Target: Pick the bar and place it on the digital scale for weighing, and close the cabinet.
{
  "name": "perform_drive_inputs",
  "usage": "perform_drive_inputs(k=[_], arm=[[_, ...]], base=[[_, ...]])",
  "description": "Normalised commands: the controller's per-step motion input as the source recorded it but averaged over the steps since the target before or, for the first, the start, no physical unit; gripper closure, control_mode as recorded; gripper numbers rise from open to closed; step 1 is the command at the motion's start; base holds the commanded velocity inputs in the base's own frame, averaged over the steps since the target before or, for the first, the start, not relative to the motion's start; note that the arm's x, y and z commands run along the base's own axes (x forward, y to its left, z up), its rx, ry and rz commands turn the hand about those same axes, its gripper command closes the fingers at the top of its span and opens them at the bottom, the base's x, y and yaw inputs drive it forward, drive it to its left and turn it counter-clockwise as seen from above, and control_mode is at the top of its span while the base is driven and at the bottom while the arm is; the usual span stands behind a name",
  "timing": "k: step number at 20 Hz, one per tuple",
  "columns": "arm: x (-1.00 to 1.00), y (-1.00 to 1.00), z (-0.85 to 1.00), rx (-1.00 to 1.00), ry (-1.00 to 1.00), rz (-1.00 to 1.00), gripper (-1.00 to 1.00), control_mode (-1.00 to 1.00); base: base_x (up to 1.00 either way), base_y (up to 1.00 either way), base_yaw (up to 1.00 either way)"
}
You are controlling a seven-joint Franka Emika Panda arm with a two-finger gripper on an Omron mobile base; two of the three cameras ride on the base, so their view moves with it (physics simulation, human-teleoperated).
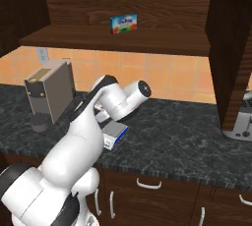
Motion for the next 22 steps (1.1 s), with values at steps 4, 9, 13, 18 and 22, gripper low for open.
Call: perform_drive_inputs(k=[4,9,13,18,22], arm=[[0.38,-0.34,-0.58,0.0,0.03,0.19,1.0,-1.0],[0.2,-0.06,-0.59,0.0,0.03,0.12,1.0,-1.0],[0.07,0.03,-0.38,0.0,0.0,0.0,1.0,-1.0],[0.08,0.18,-0.42,0.0,0.03,0.0,1.0,-1.0],[0.18,0.06,-0.29,0.0,0.03,0.0,1.0,-1.0]], base=[[0.0,0.0,0.0],[0.0,0.0,0.0],[0.0,0.0,0.0],[0.0,0.0,0.0],[0.0,0.0,0.0]])
